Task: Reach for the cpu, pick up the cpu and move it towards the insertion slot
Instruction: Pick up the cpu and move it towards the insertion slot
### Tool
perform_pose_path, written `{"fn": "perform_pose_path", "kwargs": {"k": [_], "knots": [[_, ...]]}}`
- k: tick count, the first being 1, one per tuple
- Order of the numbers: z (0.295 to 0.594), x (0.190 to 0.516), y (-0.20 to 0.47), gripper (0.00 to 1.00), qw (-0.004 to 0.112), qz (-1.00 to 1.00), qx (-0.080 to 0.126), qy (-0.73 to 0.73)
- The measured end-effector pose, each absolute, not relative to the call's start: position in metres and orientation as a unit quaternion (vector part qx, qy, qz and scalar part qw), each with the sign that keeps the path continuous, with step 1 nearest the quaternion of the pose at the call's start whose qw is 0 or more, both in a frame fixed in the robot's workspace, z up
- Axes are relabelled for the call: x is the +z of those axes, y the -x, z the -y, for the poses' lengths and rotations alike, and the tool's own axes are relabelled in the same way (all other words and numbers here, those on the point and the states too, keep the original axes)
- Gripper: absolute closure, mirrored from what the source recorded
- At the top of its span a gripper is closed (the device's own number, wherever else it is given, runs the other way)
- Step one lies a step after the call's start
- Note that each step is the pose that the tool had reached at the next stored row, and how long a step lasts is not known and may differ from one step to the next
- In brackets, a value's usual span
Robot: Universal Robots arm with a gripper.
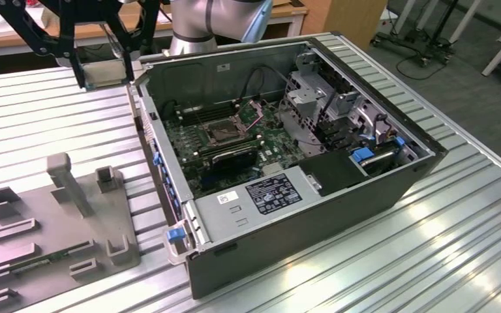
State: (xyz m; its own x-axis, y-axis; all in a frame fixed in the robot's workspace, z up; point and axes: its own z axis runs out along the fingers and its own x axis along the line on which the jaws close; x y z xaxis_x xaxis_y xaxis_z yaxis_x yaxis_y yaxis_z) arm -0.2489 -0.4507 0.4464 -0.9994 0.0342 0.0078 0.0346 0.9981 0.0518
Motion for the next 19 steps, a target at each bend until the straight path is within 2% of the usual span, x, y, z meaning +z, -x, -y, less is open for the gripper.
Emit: {"fn": "perform_pose_path", "kwargs": {"k": [19], "knots": [[0.451, 0.446, 0.236, 0.45, 0.003, 1.0, -0.026, 0.017]]}}
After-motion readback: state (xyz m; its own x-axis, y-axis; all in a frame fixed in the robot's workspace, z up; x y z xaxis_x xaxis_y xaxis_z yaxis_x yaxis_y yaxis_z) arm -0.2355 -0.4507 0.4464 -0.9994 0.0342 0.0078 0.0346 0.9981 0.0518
